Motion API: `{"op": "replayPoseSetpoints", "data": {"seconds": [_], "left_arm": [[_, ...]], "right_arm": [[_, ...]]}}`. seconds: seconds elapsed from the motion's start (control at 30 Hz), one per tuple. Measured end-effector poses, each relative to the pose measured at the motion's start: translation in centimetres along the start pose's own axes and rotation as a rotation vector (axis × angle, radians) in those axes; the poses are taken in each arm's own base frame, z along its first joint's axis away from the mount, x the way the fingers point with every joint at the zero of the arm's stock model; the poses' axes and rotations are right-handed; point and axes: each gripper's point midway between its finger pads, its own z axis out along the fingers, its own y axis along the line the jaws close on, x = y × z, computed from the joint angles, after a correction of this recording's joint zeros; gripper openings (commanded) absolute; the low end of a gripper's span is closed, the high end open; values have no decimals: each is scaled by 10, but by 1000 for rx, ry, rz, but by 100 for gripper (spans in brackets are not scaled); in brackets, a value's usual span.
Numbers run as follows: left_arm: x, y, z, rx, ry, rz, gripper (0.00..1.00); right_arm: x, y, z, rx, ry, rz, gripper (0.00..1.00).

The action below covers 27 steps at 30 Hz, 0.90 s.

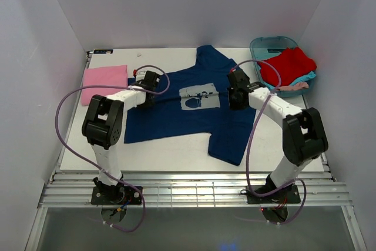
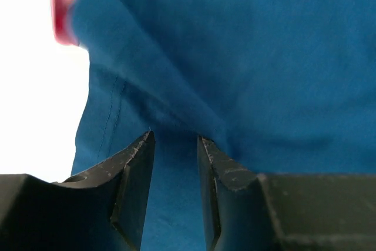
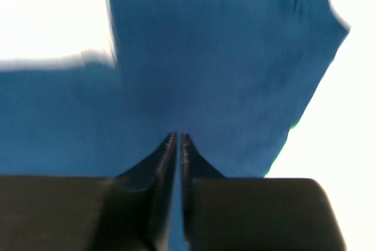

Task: Fold and stack the t-shirts
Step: Flatten out the tshirt

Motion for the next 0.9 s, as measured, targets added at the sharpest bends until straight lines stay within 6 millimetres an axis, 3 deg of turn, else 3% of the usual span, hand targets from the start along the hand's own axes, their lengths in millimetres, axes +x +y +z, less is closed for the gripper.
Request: {"op": "replayPoseSetpoints", "data": {"seconds": [0.1,0.13,0.23,0.37,0.5,0.63,0.77,0.9], "left_arm": [[-19,-13,10,0,-17,-7,36],[-25,-17,13,2,-24,-10,24],[-45,-29,24,0,-38,-12,0],[-65,-43,35,2,-59,-13,0],[-66,-43,34,1,-51,-10,0],[-64,-40,31,-3,-42,-14,0],[-69,-40,29,-2,-46,-14,0],[-90,-45,22,16,-84,-41,0]], "right_arm": [[-38,4,14,4,-36,22,8],[-57,5,20,3,-56,33,8],[-105,4,37,-4,-116,57,8],[-142,2,66,-13,-152,65,8],[-153,-2,100,-22,-134,59,8],[-152,-5,129,-35,-103,47,8],[-156,-6,145,-51,-94,38,8],[-161,-7,152,-62,-101,28,8]]}}
